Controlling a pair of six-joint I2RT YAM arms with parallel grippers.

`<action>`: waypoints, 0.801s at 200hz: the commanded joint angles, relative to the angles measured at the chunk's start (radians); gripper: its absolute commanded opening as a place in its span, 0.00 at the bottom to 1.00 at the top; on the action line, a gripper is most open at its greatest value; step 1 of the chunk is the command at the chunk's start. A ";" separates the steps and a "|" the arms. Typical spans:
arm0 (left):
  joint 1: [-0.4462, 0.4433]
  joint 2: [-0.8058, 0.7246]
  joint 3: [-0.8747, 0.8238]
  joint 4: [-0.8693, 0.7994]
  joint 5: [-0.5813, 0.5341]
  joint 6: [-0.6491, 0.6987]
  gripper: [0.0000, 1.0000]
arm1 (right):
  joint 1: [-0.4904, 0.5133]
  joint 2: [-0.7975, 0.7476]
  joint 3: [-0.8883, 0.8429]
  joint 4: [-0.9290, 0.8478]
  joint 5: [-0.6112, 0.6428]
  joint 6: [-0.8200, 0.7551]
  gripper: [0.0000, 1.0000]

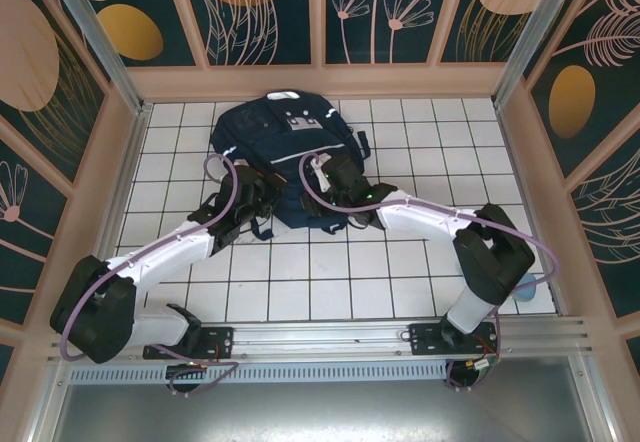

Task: Pack the student bag

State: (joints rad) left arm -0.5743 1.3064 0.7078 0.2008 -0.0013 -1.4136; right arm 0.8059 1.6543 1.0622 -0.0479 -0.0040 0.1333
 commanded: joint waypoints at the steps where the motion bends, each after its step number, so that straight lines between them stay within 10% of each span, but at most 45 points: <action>1: 0.000 -0.019 0.058 0.082 0.042 0.037 0.00 | 0.009 0.023 0.055 0.049 0.082 0.004 0.51; 28: 0.000 -0.013 0.059 0.083 0.044 0.036 0.00 | 0.024 0.044 0.083 0.051 0.083 -0.018 0.47; 72: 0.000 -0.017 0.056 0.065 0.017 0.036 0.00 | 0.026 0.015 0.043 0.046 0.172 -0.018 0.10; 160: 0.014 -0.080 -0.022 0.043 -0.050 0.029 0.00 | -0.138 -0.123 -0.107 0.045 0.052 -0.039 0.05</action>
State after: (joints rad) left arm -0.5640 1.2709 0.6857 0.1719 -0.0410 -1.4136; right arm 0.6868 1.5654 0.9672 -0.0284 0.1287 0.1127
